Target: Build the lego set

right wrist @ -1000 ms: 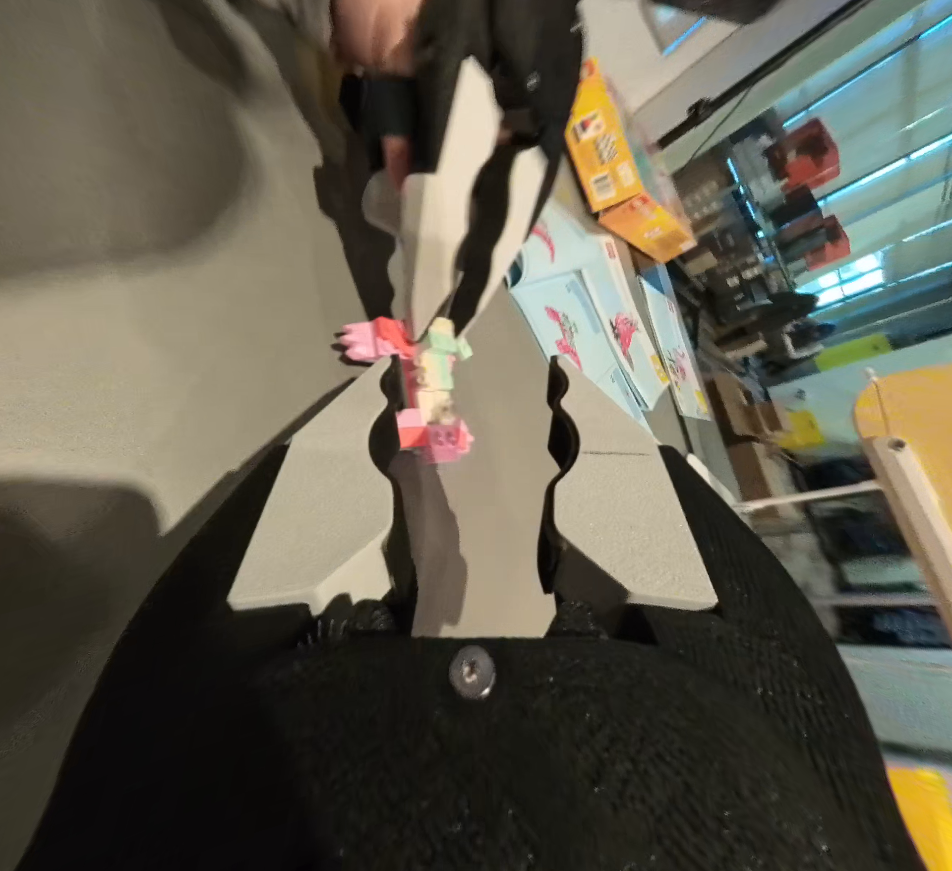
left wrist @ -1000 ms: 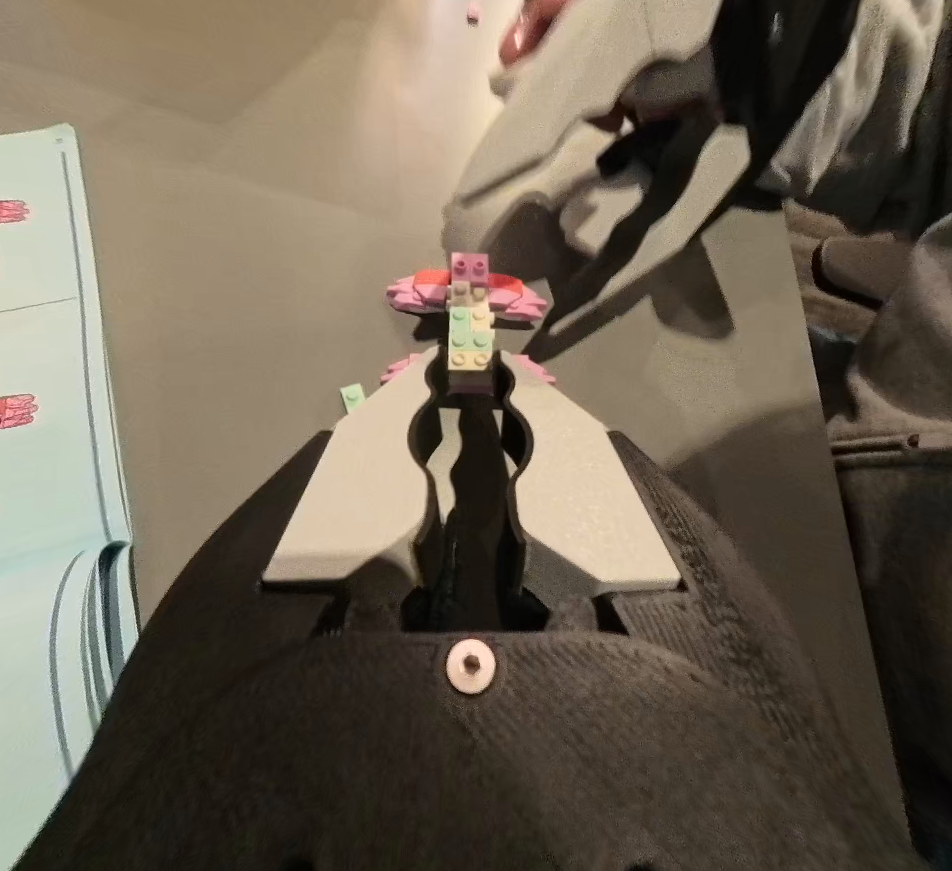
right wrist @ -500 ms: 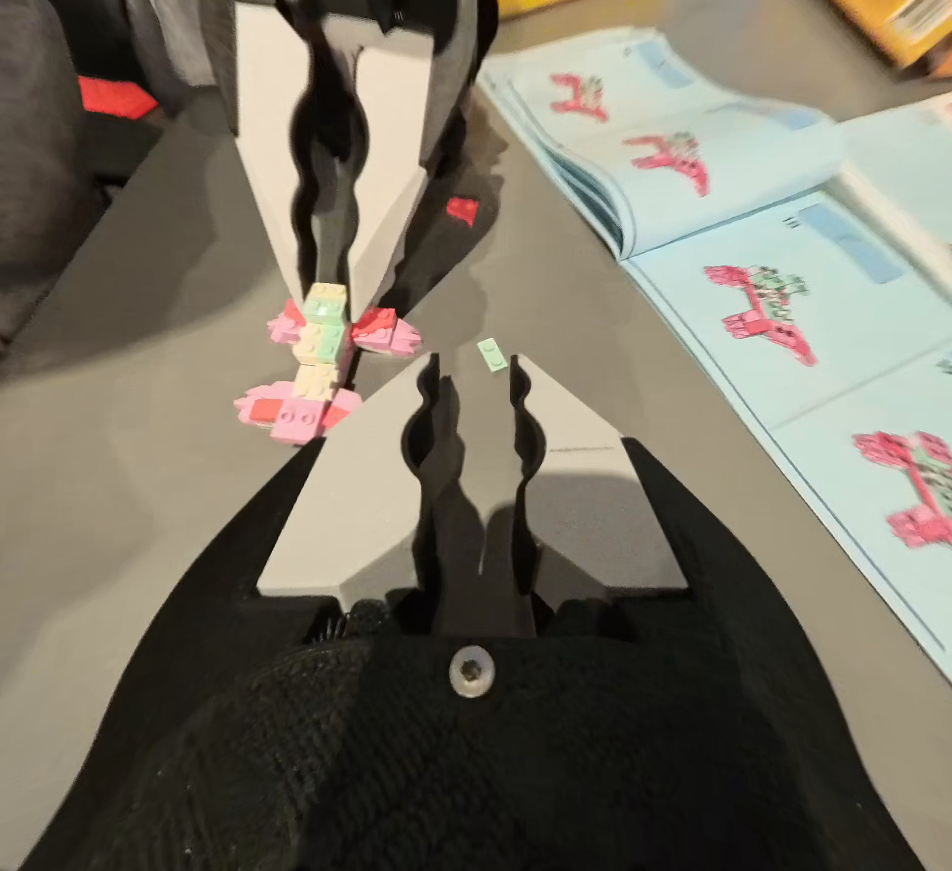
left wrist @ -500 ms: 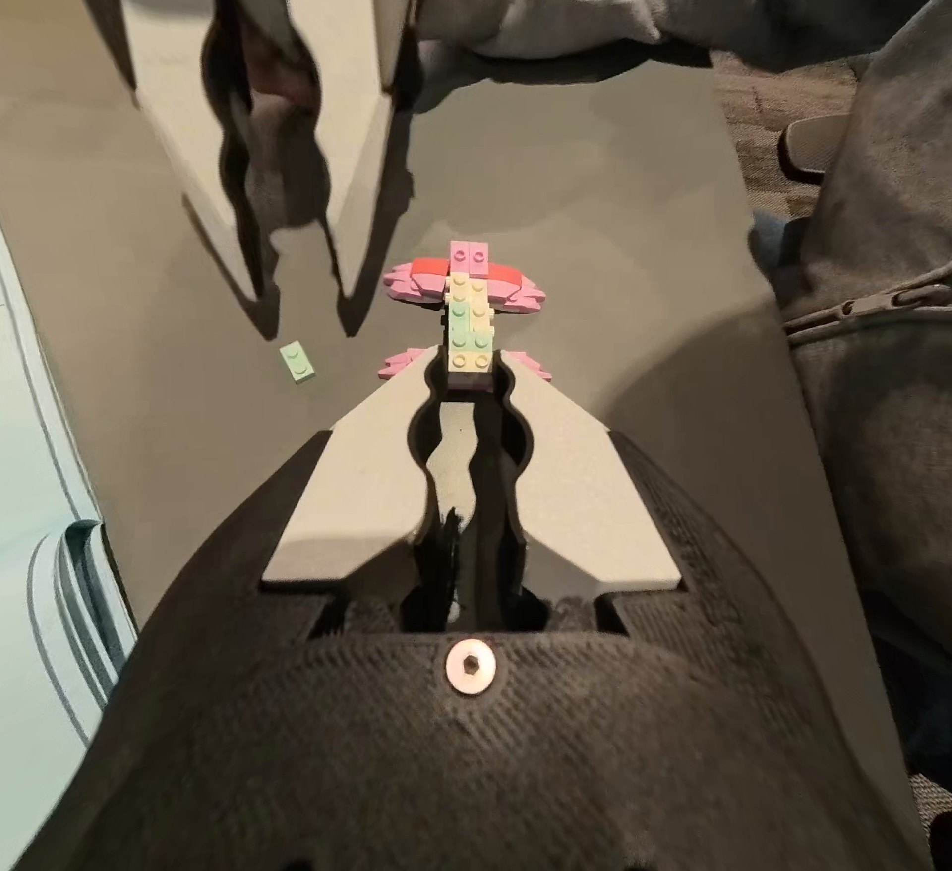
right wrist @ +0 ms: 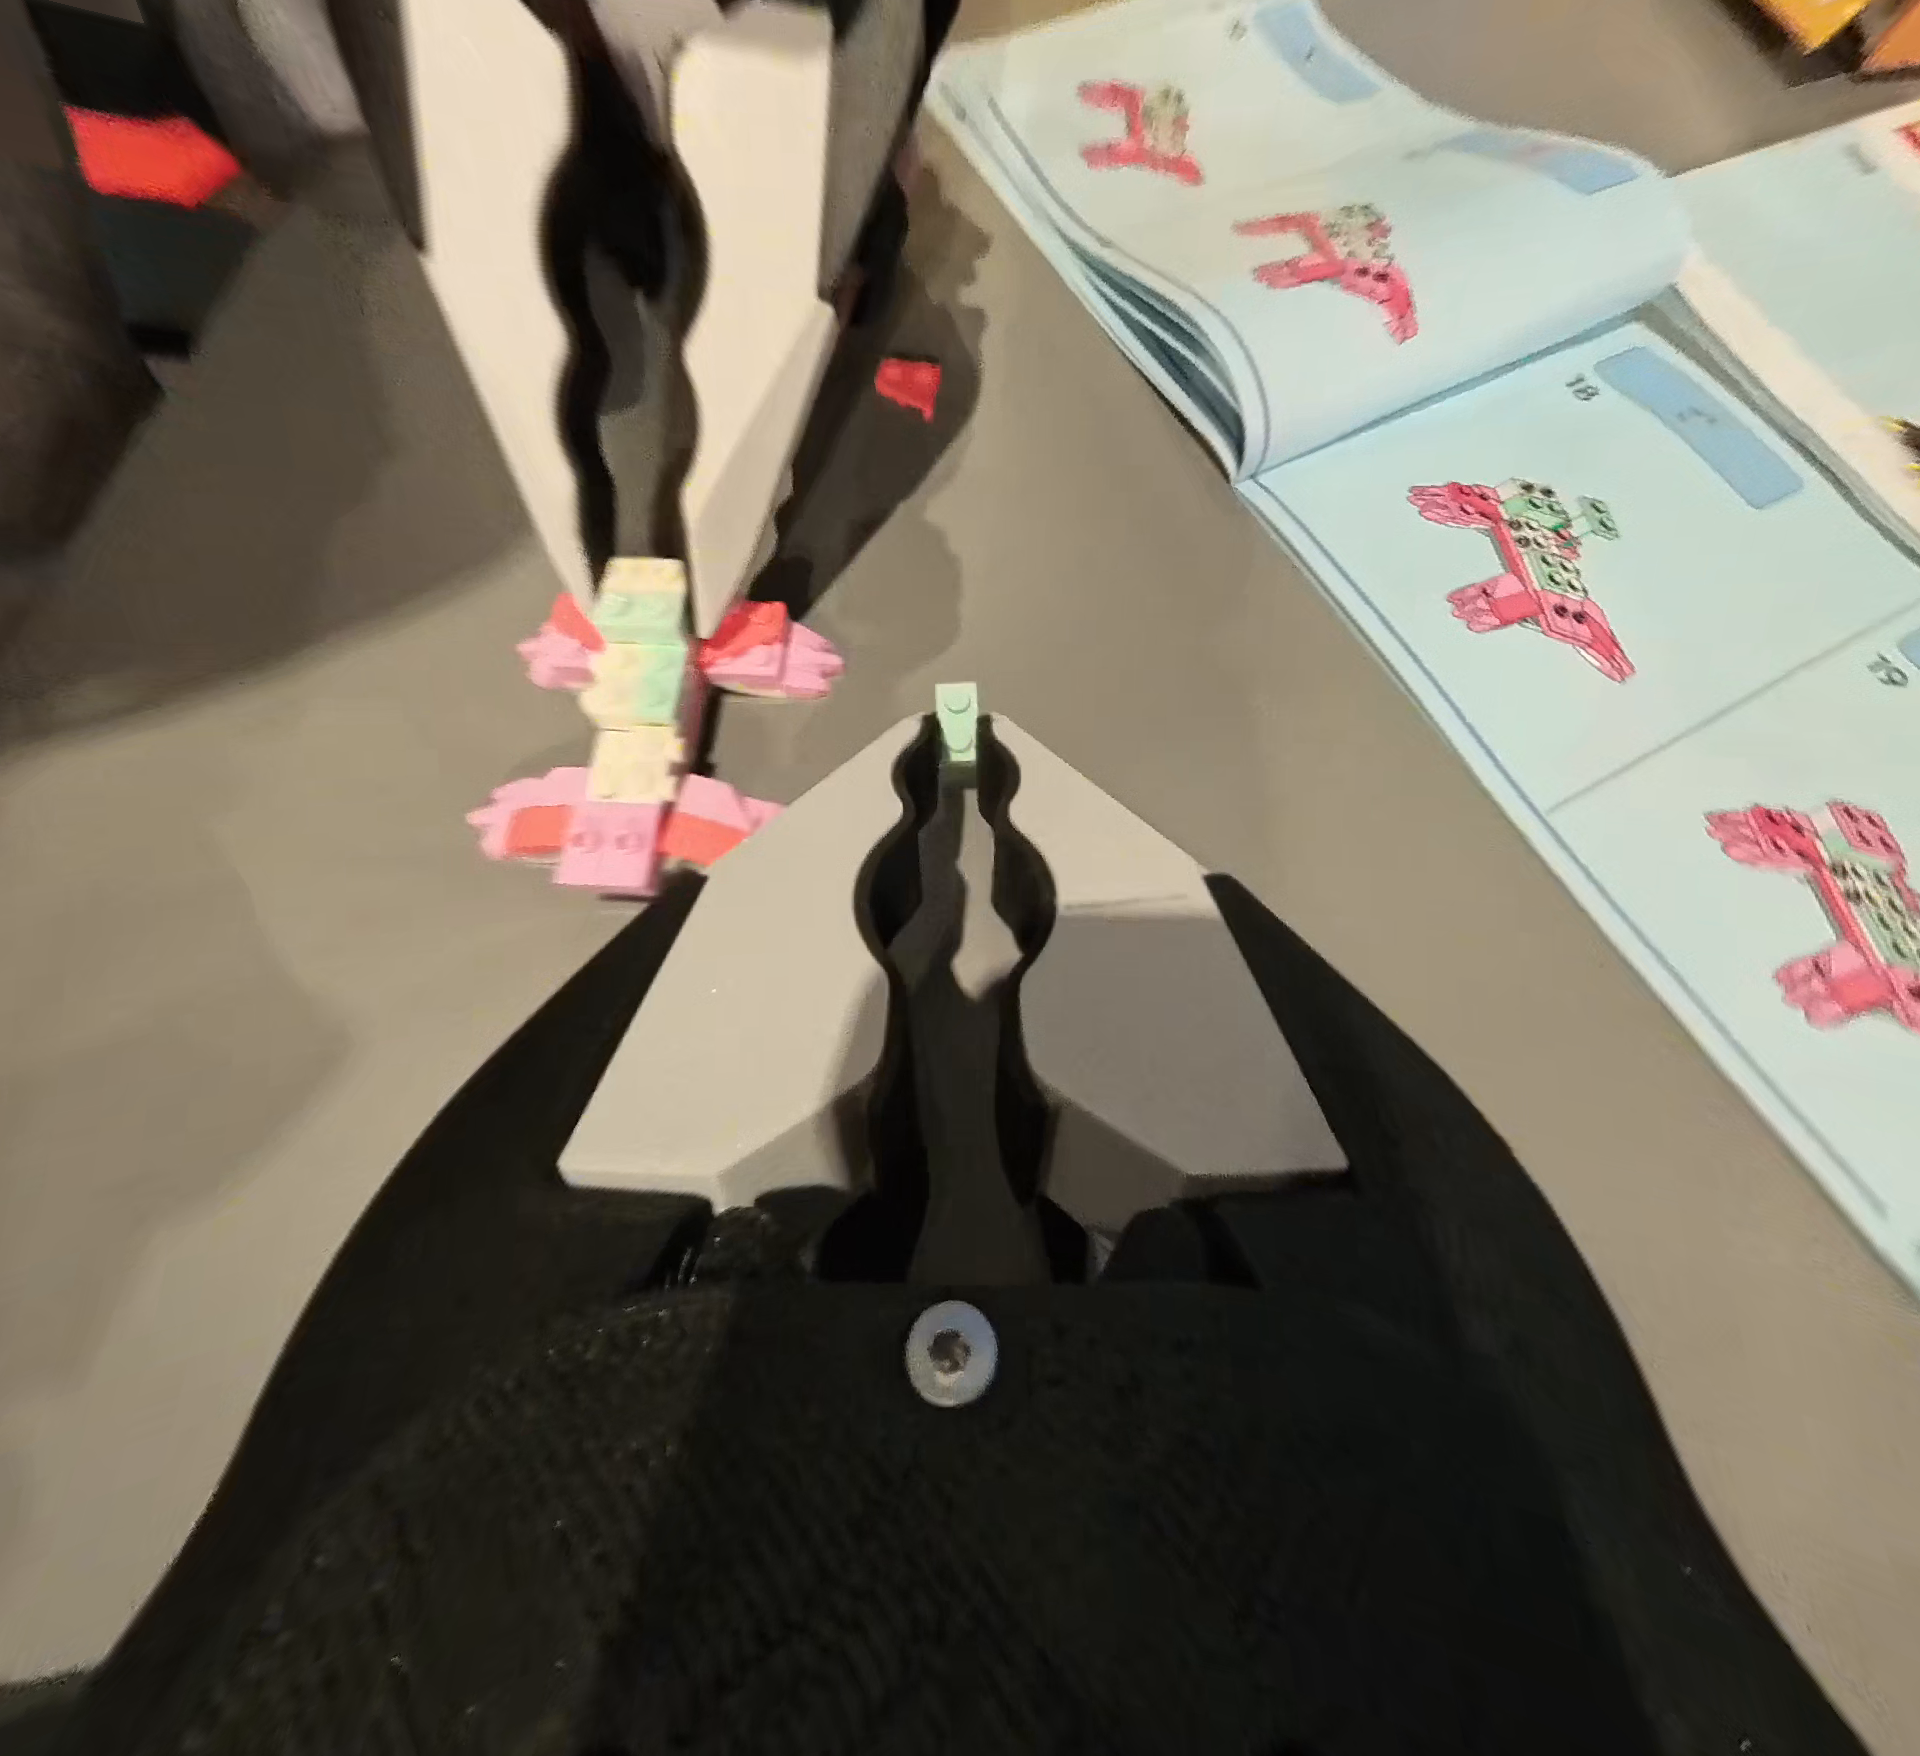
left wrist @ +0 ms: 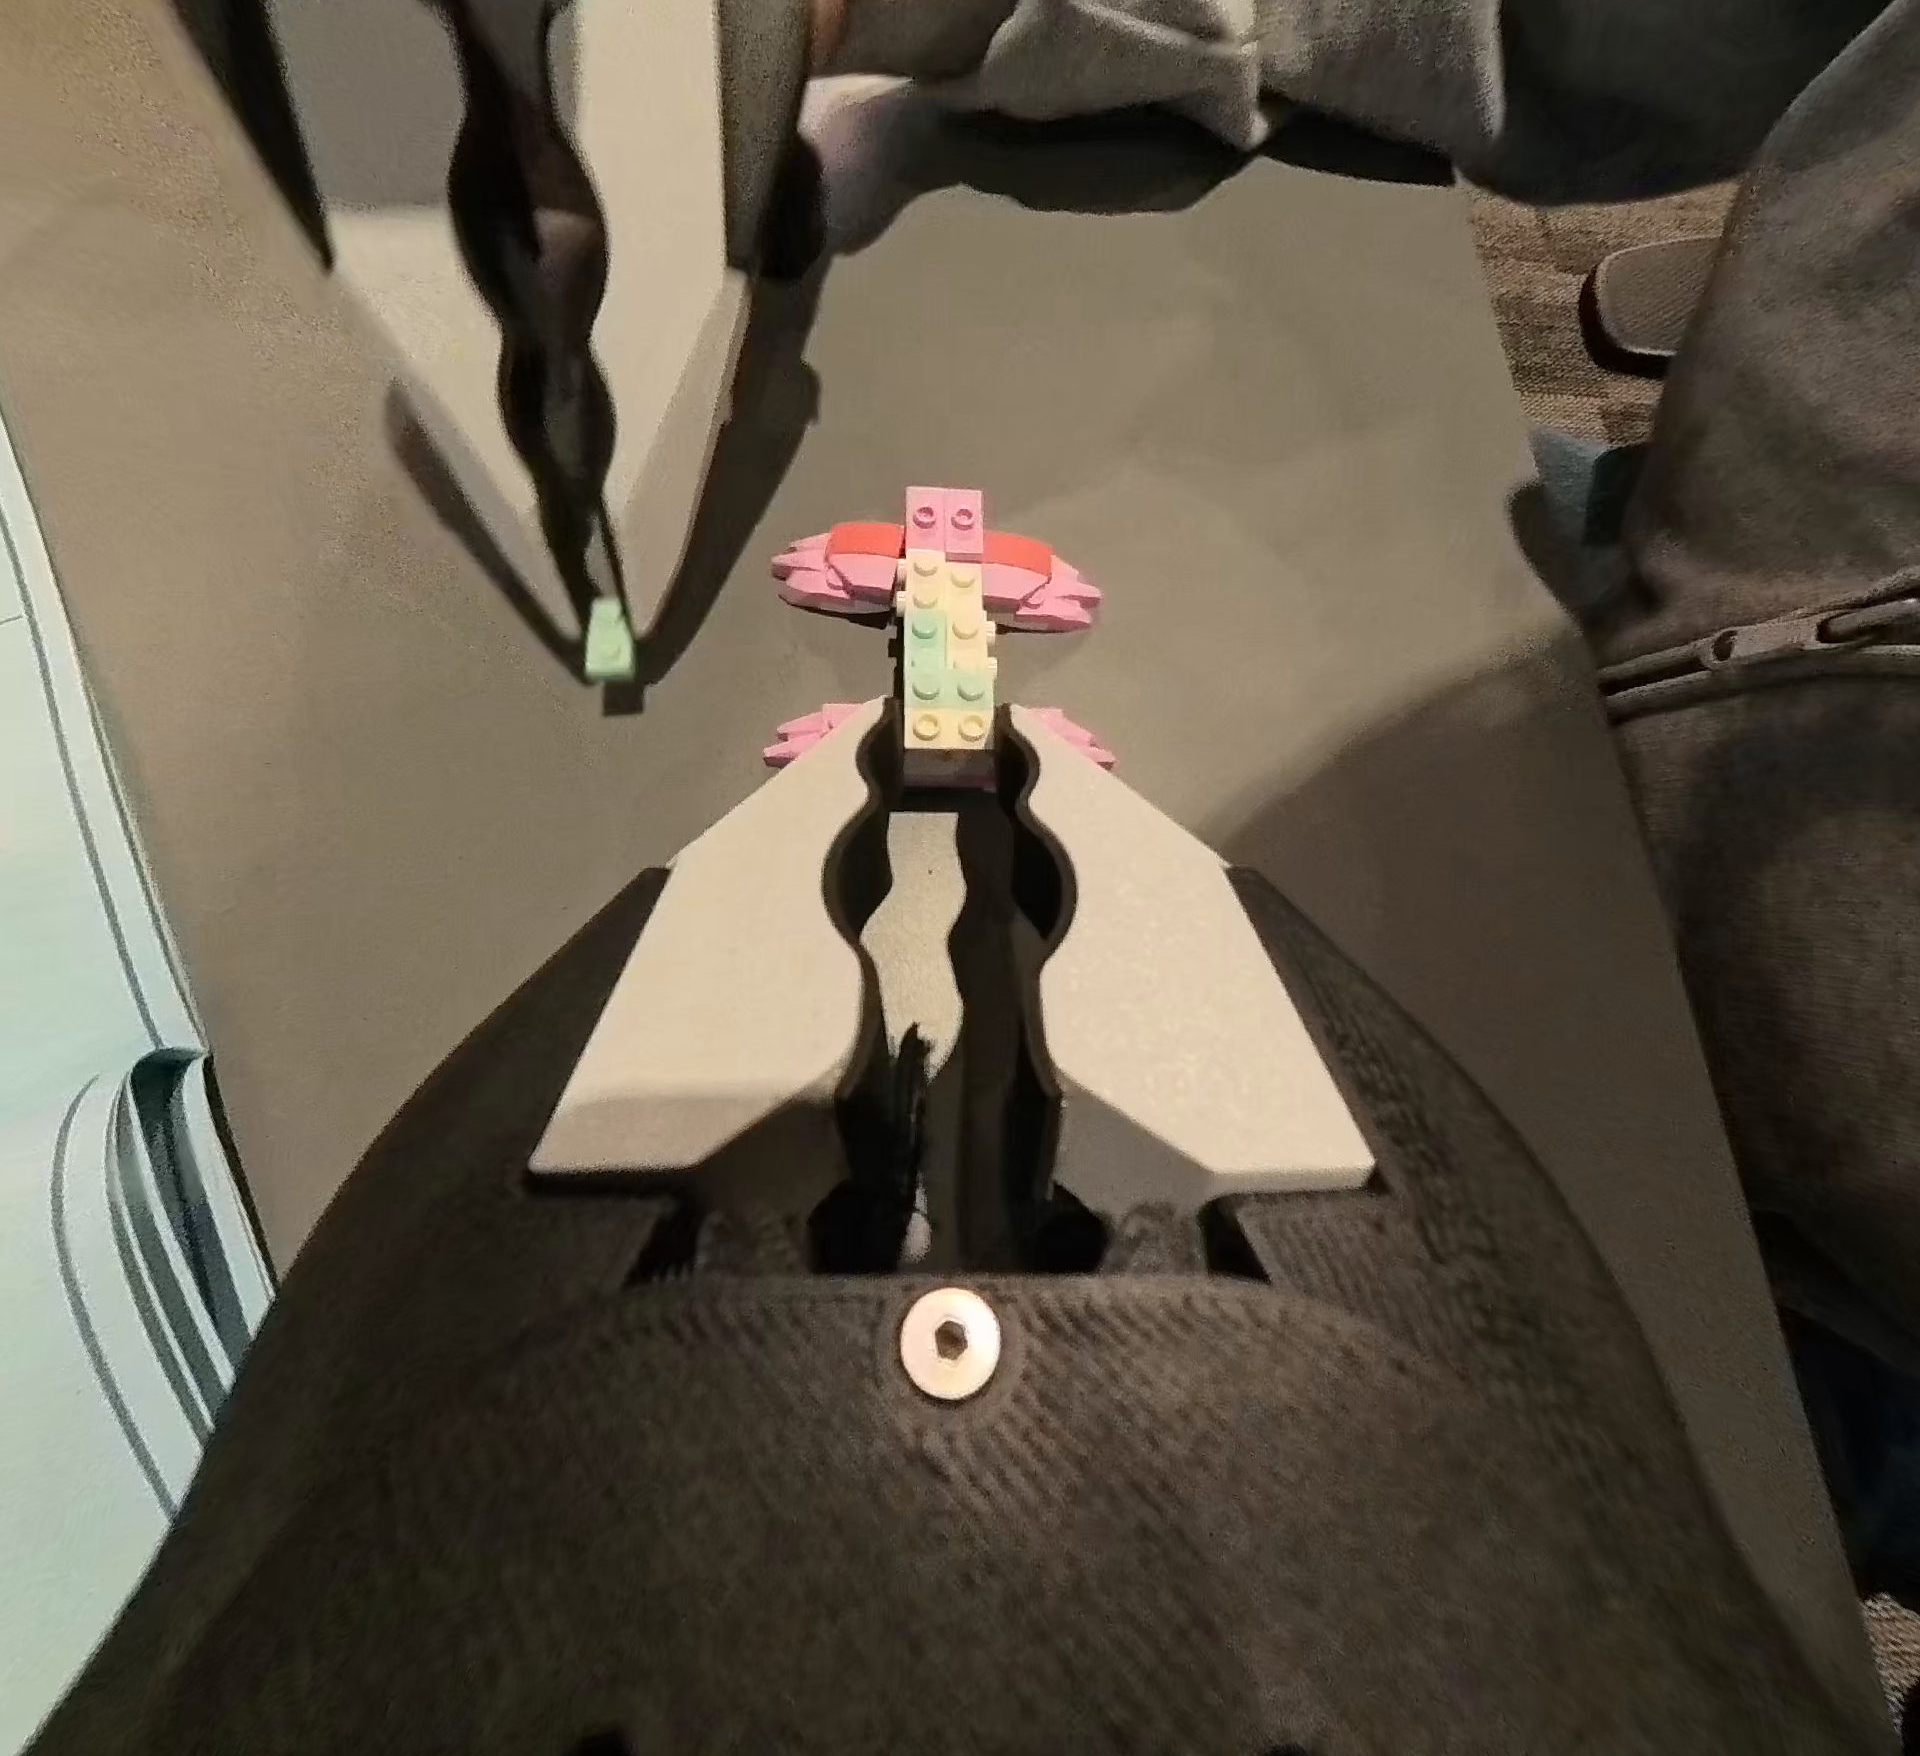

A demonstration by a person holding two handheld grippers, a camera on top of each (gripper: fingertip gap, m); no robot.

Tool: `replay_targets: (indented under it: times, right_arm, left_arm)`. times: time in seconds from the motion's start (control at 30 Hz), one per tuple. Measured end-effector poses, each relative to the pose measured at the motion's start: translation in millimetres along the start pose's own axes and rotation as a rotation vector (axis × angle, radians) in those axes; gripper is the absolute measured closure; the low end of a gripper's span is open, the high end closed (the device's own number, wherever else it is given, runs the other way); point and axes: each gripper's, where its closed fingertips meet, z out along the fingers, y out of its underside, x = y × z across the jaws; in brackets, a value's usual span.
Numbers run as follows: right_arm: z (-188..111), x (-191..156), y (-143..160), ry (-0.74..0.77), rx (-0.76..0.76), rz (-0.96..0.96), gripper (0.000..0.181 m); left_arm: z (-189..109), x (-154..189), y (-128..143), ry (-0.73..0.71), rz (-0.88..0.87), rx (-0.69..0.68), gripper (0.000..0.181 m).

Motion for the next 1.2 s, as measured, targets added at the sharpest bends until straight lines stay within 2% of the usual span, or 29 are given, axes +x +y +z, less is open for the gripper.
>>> replay_targets:
  times: [0.1,0.2,0.43,0.7,0.8,0.87,0.93,1.1,1.2]
  right_arm:
    - [-22.6,-16.7,-8.8,0.031,0.079,0.047,0.176]
    - [-31.4,-36.6,-10.5,0.051,0.077,0.022,0.176]
    - [-17.3,-56.0,5.6,0.056,-0.080,-0.080,0.176]
    - [-12.7,-53.5,6.1,0.127,-0.114,-0.157,0.176]
    - [-11.9,-52.9,5.9,0.144,-0.119,-0.177,0.176]
    - [-11.6,-52.7,5.7,0.148,-0.120,-0.181,0.176]
    - [-11.4,-53.5,5.7,0.146,-0.122,-0.184,0.176]
    - [-10.4,-55.7,4.0,0.149,-0.125,-0.200,0.176]
    - [-9.7,-55.2,2.1,0.169,-0.127,-0.214,0.176]
  left_arm:
    - [1.3,-1.7,-1.2,-0.022,-0.001,0.003,0.165]
    - [2.8,-4.4,-2.6,-0.049,-0.015,0.010,0.165]
    - [3.0,-10.0,-3.3,-0.087,-0.033,0.015,0.165]
    - [4.3,-13.2,-3.9,-0.123,-0.038,0.026,0.164]
    - [6.9,-18.2,-2.9,-0.175,-0.025,0.016,0.143]
    - [7.6,-20.0,-3.4,-0.199,-0.003,0.012,0.136]
    - [8.9,-18.2,-2.7,-0.189,0.007,0.005,0.139]
    - [10.3,-14.7,0.6,-0.150,-0.001,-0.014,0.161]
    - [9.9,-15.2,0.8,-0.150,-0.010,-0.013,0.162]
